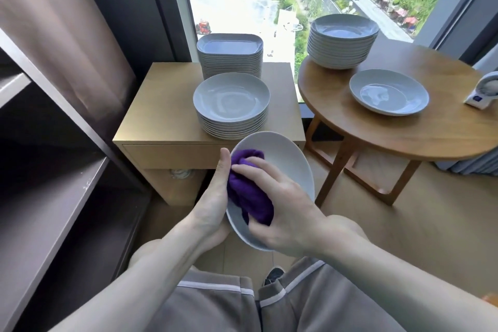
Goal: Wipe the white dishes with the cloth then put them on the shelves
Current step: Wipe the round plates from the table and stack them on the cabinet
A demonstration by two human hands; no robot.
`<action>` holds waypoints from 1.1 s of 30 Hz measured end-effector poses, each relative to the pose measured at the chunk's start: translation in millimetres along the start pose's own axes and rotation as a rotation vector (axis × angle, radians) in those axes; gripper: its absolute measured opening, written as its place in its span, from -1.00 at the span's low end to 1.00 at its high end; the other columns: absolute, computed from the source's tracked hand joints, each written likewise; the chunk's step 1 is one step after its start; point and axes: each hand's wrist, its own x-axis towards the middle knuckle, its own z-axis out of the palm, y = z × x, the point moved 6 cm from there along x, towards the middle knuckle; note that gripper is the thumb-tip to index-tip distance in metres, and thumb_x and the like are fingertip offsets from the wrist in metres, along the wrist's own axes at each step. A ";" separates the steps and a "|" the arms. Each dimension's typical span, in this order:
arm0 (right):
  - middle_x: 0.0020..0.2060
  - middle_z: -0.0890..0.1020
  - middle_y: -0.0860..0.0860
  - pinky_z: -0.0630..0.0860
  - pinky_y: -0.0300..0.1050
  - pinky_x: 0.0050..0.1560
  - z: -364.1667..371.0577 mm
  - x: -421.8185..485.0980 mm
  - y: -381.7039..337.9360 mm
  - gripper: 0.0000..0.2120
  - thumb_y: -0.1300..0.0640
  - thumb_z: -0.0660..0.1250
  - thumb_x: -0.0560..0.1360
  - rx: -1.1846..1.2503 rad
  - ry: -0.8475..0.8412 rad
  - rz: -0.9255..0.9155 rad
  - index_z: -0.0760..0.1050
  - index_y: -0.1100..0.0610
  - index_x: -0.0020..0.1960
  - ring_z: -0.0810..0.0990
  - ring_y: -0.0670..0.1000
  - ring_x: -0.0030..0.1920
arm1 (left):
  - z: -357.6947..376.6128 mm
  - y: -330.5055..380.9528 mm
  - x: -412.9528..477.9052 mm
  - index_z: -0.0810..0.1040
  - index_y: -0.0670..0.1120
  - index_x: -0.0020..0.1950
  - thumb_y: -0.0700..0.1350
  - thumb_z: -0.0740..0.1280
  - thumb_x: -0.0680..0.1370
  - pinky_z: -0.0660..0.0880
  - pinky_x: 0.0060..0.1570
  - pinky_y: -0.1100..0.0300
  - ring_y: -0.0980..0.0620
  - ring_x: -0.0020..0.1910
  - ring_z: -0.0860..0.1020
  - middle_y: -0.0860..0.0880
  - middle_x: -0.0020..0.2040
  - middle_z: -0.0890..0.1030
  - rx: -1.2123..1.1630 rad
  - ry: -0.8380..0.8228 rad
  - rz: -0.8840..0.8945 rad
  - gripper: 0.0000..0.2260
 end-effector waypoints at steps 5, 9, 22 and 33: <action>0.42 0.39 -0.13 0.47 -0.04 0.29 14.7 -3.3 -3.8 -0.29 0.10 0.46 0.36 -0.060 -0.265 -0.024 0.36 -0.10 0.49 0.45 -0.01 0.35 | -13.3 7.6 3.0 0.78 -0.10 0.06 0.37 0.35 0.55 0.67 -0.09 0.01 -0.16 0.04 0.74 -0.19 0.07 0.74 -0.152 0.026 -0.024 -0.45; 0.37 0.40 -0.15 0.51 -0.04 0.25 16.5 -4.4 11.8 -0.33 0.00 0.44 0.38 -0.208 -0.436 0.019 0.35 -0.18 0.46 0.47 0.01 0.28 | -19.3 23.7 5.0 0.71 -0.09 0.27 0.33 0.20 0.64 0.67 0.06 -0.02 -0.20 0.24 0.67 -0.22 0.29 0.67 -0.127 0.028 0.070 -0.44; 0.36 0.44 -0.11 0.48 -0.07 0.24 -24.3 7.7 71.7 -0.35 -0.03 0.42 0.40 -0.293 -0.174 0.319 0.35 -0.13 0.47 0.48 0.04 0.27 | -11.2 24.0 7.1 0.54 0.00 0.48 0.38 0.05 0.65 0.61 0.26 -0.06 -0.15 0.38 0.58 -0.13 0.39 0.62 0.147 -0.078 0.140 -0.38; 0.43 0.39 -0.05 0.48 0.03 0.31 -17.9 10.6 25.7 -0.34 0.00 0.46 0.39 -0.305 -0.064 0.036 0.37 -0.05 0.46 0.42 0.08 0.36 | 0.2 -7.1 8.1 0.60 0.08 0.42 0.43 0.01 0.65 0.62 0.13 0.11 -0.12 0.35 0.61 -0.17 0.35 0.64 0.179 -0.148 0.014 -0.37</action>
